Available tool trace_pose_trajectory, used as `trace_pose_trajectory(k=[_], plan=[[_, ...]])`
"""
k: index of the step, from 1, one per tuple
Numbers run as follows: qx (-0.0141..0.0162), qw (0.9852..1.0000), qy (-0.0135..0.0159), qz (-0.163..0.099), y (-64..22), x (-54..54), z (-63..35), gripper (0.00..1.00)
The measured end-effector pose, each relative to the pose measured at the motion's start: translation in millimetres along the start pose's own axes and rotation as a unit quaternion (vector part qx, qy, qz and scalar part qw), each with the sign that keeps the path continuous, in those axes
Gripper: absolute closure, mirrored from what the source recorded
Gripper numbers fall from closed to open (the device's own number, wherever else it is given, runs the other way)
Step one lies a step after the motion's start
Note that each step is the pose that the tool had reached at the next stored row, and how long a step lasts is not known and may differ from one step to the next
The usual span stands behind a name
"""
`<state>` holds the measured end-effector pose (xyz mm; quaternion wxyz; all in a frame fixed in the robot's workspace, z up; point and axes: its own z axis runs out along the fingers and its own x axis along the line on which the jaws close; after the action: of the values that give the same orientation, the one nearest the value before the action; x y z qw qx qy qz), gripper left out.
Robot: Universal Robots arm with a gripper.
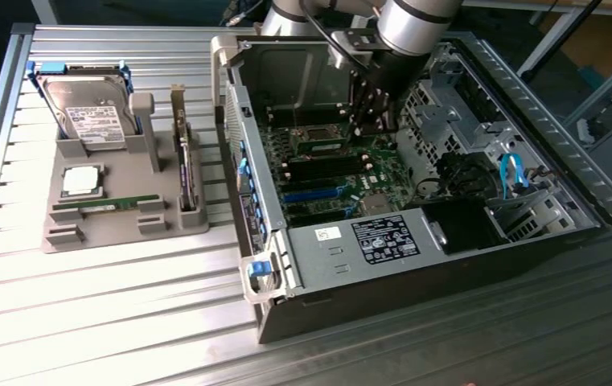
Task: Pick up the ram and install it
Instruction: 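Insert the ram into the slot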
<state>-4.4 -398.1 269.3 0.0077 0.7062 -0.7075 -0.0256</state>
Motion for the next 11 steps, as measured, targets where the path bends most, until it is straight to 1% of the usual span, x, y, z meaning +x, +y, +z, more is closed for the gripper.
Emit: trace_pose_trajectory(k=[2, 5, 11], plan=[[0.0000, 1.0000, 0.0000, 0.000, -0.1, 0.0, 2.0, 0.88], [0.0000, 1.0000, 0.0000, 0.000, 0.1, 0.1, 2.3, 0.88], [0.0003, 1.0000, 0.0000, 0.000, 4.0, 0.1, 2.5, 0.88]])
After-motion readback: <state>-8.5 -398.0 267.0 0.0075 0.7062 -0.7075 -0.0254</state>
